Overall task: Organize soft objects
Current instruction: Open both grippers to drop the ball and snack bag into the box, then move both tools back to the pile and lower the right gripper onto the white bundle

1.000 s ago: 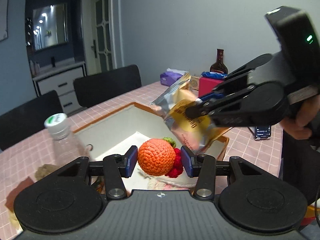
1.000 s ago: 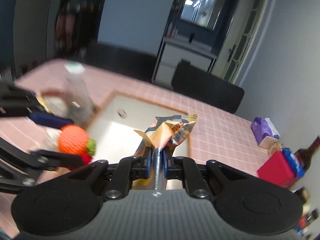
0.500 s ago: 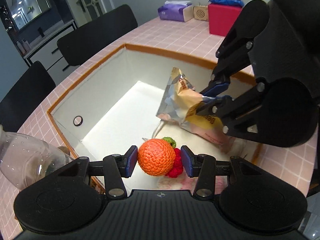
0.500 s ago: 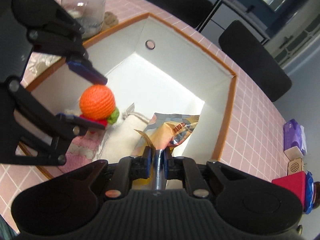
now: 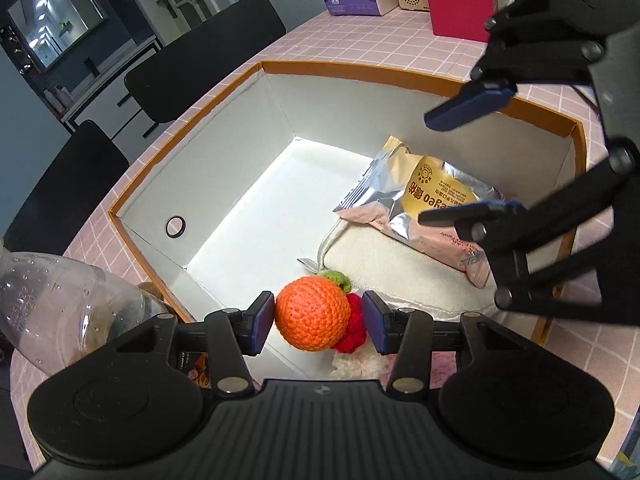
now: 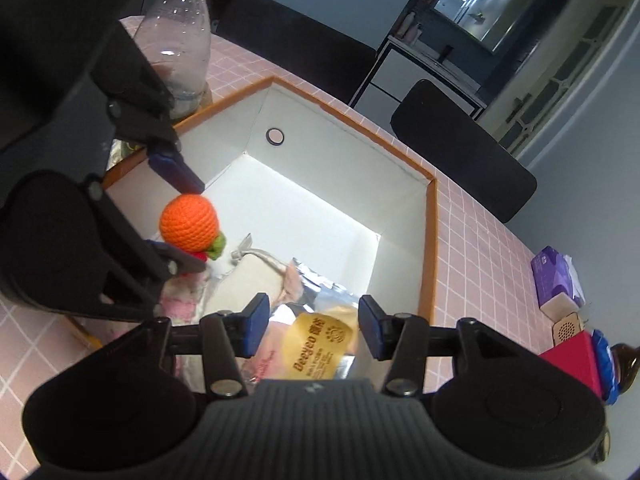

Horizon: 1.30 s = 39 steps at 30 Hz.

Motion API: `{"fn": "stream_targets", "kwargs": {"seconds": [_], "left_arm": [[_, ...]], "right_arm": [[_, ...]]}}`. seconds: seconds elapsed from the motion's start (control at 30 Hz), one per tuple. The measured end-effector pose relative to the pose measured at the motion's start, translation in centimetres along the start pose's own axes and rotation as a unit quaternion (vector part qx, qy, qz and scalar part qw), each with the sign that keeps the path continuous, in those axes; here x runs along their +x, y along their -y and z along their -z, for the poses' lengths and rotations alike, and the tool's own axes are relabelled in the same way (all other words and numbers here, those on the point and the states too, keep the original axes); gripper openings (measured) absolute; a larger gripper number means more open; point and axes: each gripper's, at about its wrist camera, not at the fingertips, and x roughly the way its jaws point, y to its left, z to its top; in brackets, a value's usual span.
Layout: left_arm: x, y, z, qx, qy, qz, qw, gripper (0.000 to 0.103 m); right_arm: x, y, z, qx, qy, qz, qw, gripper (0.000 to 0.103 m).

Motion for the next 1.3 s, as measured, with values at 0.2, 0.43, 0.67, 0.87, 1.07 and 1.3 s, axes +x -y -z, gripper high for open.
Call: {"fn": "stream_targets", "kwargs": {"seconds": [0.2,0.43,0.67,0.87,1.07,1.3], "left_arm": [[-0.1,0.5,0.1,0.010,0.003,-0.017,0.9998,0.062],[-1.9,0.8,0.5,0.002,0.034,-0.038,0.9987,0.065],[-6.4,1.6,1.7,0.007,0.107,-0.066,0.9920,0.065],[-10.2,2.0,4.5,0.001,0.178,-0.066,0.9817,0.065],[-13.5,1.4,8.5,-0.035,0.238,-0.064,0.9684,0.065],[-14.3,-0.4,13.5,-0.109,0.247,-0.070,0.9603,0.065]], "right_arm": [[0.5,0.4,0.9,0.043,0.001,-0.014,0.999,0.051],[1.1,0.9,0.9,0.071,-0.001,-0.011,0.997,0.052],[-0.6,1.3,1.2,0.117,0.016,-0.011,0.993,0.055],[-3.1,0.7,1.4,0.161,0.037,-0.019,0.986,0.058],[-6.0,-1.8,1.4,0.189,0.064,-0.036,0.979,0.064],[-8.7,-7.0,1.5,0.164,0.098,-0.051,0.980,0.065]]}}
